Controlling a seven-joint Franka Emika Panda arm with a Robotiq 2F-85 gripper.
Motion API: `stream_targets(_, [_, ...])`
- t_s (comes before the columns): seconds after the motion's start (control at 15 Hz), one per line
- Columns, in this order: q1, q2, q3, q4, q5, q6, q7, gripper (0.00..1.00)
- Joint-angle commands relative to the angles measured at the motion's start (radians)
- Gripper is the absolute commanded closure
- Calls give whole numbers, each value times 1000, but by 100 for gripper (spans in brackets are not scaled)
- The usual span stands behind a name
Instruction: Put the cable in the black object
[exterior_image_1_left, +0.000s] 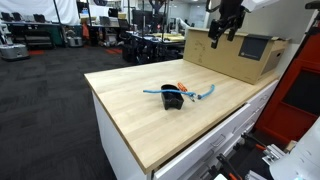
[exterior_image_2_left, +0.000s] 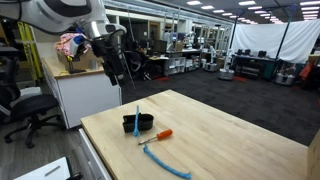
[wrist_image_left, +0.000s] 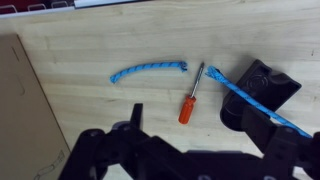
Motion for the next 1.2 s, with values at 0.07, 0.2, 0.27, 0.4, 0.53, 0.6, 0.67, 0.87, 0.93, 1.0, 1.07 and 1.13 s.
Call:
stream_targets(0.07, [47,183,-56,36,-64,168,-180,0])
stream_targets(0.2, [61,262,-77,44,-73,256,-264,0])
stream_targets(0.27, [70,293,-89,47,-70,291,-311,0])
stream_targets(0.4, [91,329,-110,54,-49,323,-417,0])
stream_targets(0.53, [117,344,-118,59,-29,317,-515,0])
stream_targets(0.6, [131,343,-119,57,-22,309,-560,0])
stream_targets(0.67, [148,336,-117,53,-14,300,-603,0])
stream_targets(0.87, [160,439,-129,80,-36,351,-737,0])
stream_targets(0.93, [165,463,-132,87,-35,360,-785,0])
stream_targets(1.0, [166,491,-134,91,-38,378,-834,0])
stream_targets(1.07, [165,517,-136,96,-39,395,-887,0])
stream_targets(1.13, [164,539,-138,102,-40,412,-941,0])
